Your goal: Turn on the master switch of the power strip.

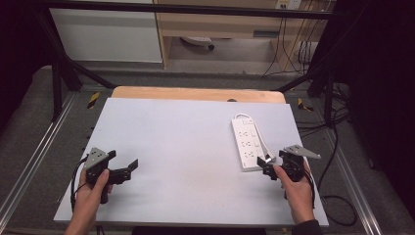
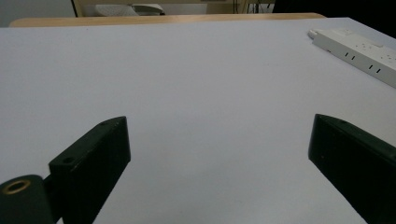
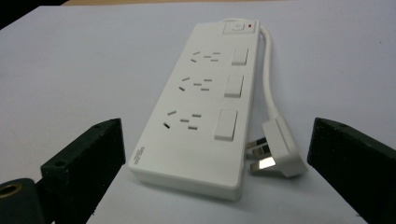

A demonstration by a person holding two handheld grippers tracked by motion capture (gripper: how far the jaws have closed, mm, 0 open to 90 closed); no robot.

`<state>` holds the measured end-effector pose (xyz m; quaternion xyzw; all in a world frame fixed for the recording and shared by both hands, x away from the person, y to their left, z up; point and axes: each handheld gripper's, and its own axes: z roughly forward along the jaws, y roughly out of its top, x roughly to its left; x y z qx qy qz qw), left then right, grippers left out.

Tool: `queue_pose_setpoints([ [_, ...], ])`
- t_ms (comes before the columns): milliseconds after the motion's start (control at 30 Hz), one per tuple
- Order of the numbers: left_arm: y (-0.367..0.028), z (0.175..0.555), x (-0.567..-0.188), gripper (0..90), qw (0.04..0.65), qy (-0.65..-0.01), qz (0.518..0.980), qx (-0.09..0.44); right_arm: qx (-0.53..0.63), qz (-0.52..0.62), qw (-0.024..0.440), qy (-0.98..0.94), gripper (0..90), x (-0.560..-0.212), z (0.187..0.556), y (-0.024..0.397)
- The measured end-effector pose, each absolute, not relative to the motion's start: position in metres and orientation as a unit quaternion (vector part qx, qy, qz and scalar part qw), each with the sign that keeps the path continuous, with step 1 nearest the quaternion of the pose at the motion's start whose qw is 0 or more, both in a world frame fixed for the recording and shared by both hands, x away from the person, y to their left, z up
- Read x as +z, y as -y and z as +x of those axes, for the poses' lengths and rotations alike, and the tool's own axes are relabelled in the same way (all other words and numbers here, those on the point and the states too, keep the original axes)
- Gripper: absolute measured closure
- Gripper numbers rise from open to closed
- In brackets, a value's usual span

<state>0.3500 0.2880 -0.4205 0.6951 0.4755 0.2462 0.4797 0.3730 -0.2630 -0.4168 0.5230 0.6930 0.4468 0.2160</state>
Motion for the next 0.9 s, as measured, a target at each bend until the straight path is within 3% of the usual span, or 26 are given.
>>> queue_pose_setpoints([
  [400,-0.289,0.349,-0.42,5.6,0.476,-0.478,0.693,0.255,0.469,0.514,0.227,-0.681,7.0,-0.389,0.409,0.262],
  [567,-0.29,0.349,-0.421,5.6,0.473,-0.48,0.694,0.255,0.47,0.506,0.253,-0.677,7.9,-0.373,0.422,0.259],
  [900,-0.289,0.35,-0.422,5.6,0.475,-0.475,0.698,0.248,0.468,0.498,0.267,-0.68,28.9,-0.357,0.444,0.265],
])
